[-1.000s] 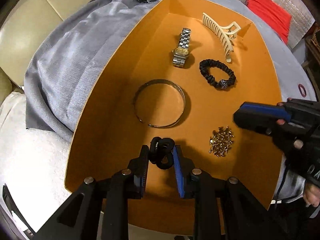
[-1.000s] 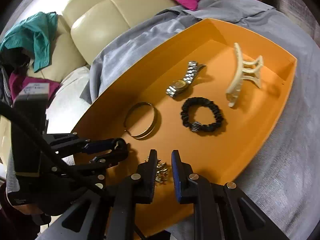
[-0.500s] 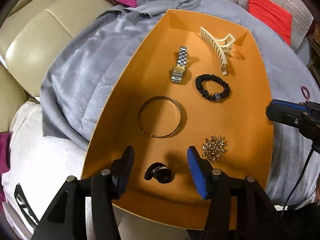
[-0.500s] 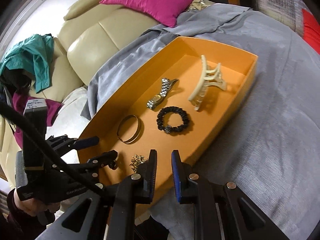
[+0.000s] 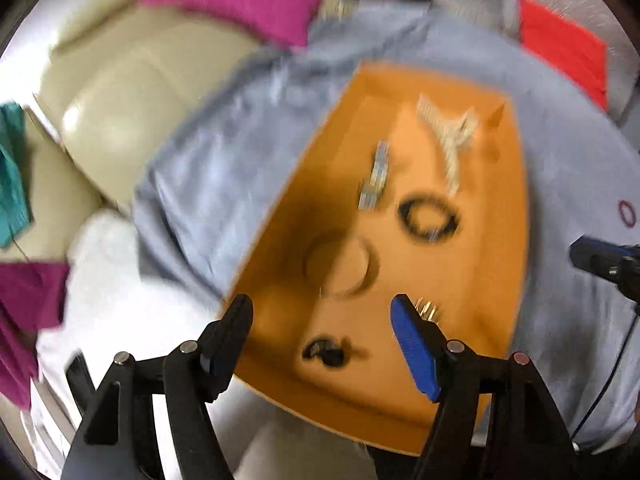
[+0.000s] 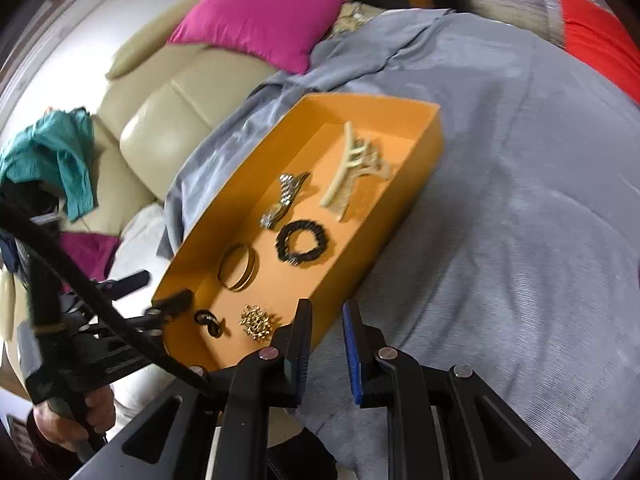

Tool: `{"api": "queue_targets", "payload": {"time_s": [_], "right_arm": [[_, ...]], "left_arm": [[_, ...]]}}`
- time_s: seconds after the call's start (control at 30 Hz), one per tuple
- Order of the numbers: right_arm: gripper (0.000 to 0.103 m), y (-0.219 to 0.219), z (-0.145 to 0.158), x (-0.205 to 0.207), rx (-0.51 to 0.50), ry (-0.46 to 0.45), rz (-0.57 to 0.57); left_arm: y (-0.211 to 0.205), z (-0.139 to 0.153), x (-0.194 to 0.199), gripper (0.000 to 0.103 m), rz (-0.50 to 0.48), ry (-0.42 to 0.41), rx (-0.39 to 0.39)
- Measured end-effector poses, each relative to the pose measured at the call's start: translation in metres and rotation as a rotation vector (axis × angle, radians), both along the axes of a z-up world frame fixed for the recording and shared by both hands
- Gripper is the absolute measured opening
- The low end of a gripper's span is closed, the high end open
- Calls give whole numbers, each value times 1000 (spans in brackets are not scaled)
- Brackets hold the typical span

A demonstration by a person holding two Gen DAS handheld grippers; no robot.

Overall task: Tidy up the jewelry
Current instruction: 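Move both open tools back over the cloth toward the remaining hair ties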

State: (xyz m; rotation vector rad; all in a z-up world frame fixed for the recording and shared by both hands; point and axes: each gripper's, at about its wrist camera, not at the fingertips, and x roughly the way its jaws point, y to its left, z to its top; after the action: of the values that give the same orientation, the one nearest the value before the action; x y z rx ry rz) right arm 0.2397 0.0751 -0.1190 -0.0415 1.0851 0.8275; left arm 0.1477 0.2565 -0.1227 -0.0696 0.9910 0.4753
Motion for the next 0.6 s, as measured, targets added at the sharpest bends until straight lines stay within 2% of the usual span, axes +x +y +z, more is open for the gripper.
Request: {"api": "queue_targets", "payload": {"time_s": [0.1, 0.13, 0.17, 0.2, 0.23, 0.27, 0.47, 0.6], "right_arm": [[19, -21, 12, 3, 17, -36, -59], [21, -26, 16, 3, 17, -52, -73], [28, -35, 23, 1, 18, -86, -98], [39, -41, 27, 1, 20, -105, -112], [44, -50, 34, -1, 30, -128, -131], [52, -61, 40, -3, 47, -148, -149], [52, -138, 64, -14, 87, -239, -283], [52, -202, 65, -22, 94, -252, -412]], "left_arm": [[-22, 34, -15, 72, -78, -182, 69], [-33, 49, -23, 73, -119, -273, 85], [-40, 58, -26, 76, -144, -322, 84], [-47, 66, -27, 84, -164, -360, 75], [-54, 73, -26, 85, -180, -389, 54], [-64, 80, -22, 85, -194, -402, 33], [-136, 103, 6, 85, -257, -441, 66], [-180, 105, 17, 85, -324, -454, 64]]}}
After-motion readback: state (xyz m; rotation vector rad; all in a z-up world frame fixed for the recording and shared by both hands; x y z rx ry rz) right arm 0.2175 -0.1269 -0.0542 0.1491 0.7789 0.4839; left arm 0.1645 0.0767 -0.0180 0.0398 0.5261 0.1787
